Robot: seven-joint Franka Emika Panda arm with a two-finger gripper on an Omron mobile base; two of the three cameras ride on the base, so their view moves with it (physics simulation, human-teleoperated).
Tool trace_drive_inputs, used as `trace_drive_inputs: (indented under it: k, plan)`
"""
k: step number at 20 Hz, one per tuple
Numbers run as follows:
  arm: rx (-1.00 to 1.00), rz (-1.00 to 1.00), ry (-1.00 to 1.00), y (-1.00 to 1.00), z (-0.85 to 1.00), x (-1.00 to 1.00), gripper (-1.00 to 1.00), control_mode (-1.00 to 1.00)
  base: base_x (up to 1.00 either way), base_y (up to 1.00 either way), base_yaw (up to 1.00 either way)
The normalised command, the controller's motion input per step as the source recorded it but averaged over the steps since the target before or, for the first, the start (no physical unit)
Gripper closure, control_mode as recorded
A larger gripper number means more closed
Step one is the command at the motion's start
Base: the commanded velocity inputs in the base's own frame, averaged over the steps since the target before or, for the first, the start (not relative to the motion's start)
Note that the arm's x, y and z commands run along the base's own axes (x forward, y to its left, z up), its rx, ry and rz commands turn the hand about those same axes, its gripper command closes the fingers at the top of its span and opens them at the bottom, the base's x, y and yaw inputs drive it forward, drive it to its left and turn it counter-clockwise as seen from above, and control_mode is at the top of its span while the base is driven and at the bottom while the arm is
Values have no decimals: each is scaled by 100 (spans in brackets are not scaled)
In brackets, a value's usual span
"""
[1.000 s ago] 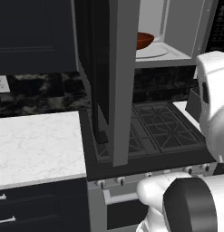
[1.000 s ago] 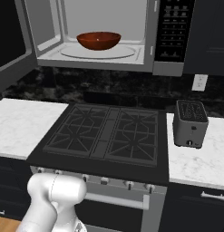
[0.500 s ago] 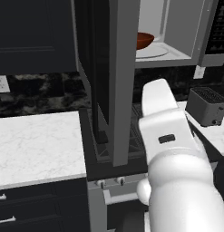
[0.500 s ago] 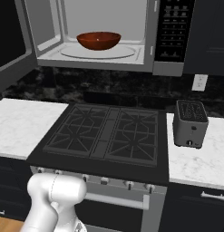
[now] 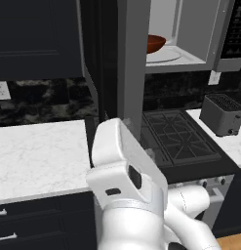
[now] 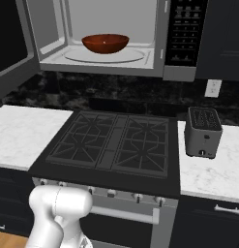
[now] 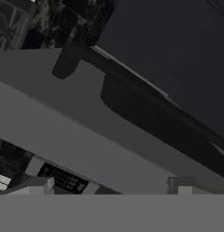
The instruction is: Open the microwave, place the bowl with waffle inside the microwave, then close the microwave door and turn it on.
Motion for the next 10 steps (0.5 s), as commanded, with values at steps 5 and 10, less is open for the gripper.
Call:
trace_drive_inputs:
  k: [5, 10]
  plan:
    - [0, -7, 1, 65, 0, -15, -100, -100, 0, 0, 0]
    - [0, -7, 1, 63, 0, -11, -100, -100, 0, 0, 0]
